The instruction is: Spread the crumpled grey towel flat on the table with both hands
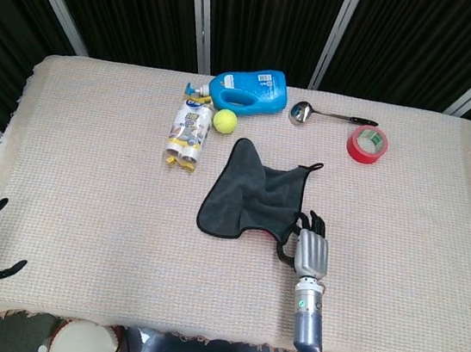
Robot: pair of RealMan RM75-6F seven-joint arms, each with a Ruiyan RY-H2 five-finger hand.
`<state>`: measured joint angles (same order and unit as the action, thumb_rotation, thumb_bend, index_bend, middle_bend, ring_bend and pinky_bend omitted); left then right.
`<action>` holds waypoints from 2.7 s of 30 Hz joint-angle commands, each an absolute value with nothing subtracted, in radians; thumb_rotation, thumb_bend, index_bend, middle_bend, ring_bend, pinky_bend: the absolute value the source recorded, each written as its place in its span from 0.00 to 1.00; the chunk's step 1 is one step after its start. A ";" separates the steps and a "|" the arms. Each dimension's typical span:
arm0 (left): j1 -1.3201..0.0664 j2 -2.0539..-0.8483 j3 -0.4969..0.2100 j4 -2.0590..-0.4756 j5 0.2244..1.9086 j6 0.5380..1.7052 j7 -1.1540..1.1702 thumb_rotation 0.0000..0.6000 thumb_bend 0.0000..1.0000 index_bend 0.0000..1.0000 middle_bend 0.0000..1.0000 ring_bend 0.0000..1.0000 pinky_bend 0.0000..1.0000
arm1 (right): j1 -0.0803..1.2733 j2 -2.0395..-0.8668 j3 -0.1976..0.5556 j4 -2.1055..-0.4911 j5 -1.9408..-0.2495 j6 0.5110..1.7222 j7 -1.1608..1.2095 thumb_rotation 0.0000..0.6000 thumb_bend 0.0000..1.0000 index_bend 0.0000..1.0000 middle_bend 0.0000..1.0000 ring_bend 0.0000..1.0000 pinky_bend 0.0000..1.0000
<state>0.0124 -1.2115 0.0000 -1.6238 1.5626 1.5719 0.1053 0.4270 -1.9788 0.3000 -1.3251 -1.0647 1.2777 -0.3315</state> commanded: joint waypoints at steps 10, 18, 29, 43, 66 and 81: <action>0.013 -1.211 0.002 -1.630 1.572 1.580 0.106 1.00 0.01 0.00 0.00 0.00 0.06 | 0.428 -1.960 0.310 -1.349 -1.077 1.285 -0.321 1.00 0.47 0.68 0.25 0.08 0.07; 0.011 -1.212 0.006 -1.638 1.575 1.575 0.112 1.00 0.01 0.00 0.00 0.00 0.06 | 0.434 -1.918 0.320 -1.399 -1.088 1.283 -0.327 1.00 0.49 0.68 0.25 0.08 0.07; -0.005 -1.214 -0.004 -1.651 1.549 1.541 0.104 1.00 0.01 0.00 0.00 0.00 0.06 | 0.467 -1.849 0.356 -1.527 -1.111 1.303 -0.409 1.00 0.50 0.68 0.25 0.08 0.07; -0.067 -1.229 -0.041 -1.679 1.509 1.458 0.095 1.00 0.07 0.03 0.00 0.00 0.06 | 0.541 -1.821 0.408 -1.634 -1.102 1.330 -0.555 1.00 0.50 0.68 0.25 0.08 0.07; -0.125 -1.255 -0.056 -1.653 1.468 1.385 0.068 1.00 0.08 0.04 0.00 0.00 0.06 | 0.799 -1.887 0.600 -1.633 -0.969 1.362 -0.859 1.00 0.50 0.68 0.26 0.08 0.09; -0.203 -1.295 -0.117 -1.700 1.385 1.308 0.130 1.00 0.09 0.10 0.00 0.00 0.06 | 0.958 -1.885 0.705 -1.549 -0.871 1.344 -0.904 1.00 0.50 0.68 0.26 0.08 0.09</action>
<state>-0.1910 -1.2813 -0.1048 -1.6915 1.3934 1.3152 0.1206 0.9501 -1.8877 0.6984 -1.5555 -0.8764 1.3478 -0.9068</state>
